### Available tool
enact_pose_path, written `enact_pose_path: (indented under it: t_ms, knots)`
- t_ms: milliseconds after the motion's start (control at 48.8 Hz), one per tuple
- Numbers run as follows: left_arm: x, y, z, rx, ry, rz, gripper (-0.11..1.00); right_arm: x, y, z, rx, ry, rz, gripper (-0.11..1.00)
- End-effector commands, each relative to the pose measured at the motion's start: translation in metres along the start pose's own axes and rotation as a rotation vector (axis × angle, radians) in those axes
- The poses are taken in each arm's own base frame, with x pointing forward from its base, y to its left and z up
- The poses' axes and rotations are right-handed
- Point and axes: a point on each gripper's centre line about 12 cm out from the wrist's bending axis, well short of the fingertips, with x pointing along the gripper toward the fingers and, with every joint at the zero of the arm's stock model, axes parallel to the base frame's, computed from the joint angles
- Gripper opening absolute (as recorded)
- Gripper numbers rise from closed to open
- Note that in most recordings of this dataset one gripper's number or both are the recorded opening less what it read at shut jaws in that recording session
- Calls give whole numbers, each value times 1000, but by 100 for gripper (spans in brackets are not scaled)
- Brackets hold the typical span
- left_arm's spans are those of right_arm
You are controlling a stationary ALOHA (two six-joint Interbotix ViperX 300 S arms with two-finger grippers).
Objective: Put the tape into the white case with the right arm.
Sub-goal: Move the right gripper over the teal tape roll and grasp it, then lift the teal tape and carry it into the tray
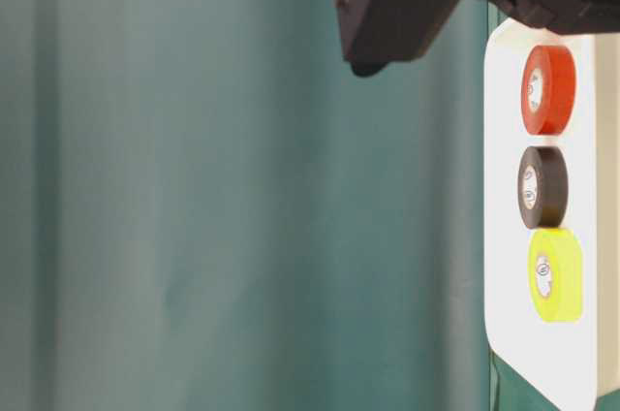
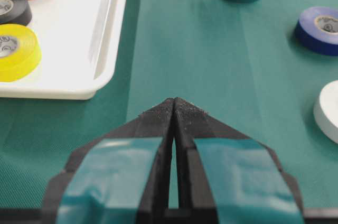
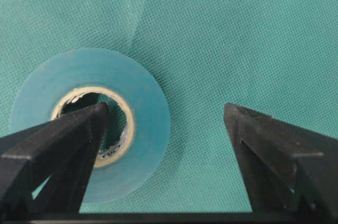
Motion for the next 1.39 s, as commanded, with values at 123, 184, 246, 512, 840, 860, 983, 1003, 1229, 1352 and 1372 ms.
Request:
enact_pose_path:
  t_ms: [123,184,246,512,840,860,983,1003,1229,1352,1372]
  knots:
    - [0,0,5,0,-11,1,0,-4,1,10,2,-28,1,75]
    - [0,0,5,0,-12,1,0,-4,0,10,3,-25,-1,72]
    - [0,0,5,0,-12,1,0,-4,0,8,2,-19,-1,63]
    - [0,0,5,0,-12,1,0,-5,2,10,20,-11,1,0]
    - [0,0,5,0,-12,1,0,-12,4,26,21,-50,3,0]
    - [0,0,5,0,-12,1,0,-13,4,28,21,-55,3,0]
    - [0,0,6,0,-12,1,0,-22,7,38,15,-54,-9,0]
    - [0,0,6,0,-12,1,0,-24,7,40,14,-52,-12,0]
    - [0,0,5,0,-11,0,0,-31,10,45,5,-25,-30,0]
    - [0,0,6,1,-14,1,0,-30,10,42,2,-17,-30,0]
    - [0,0,6,0,-14,1,0,-30,10,42,1,-19,-31,0]
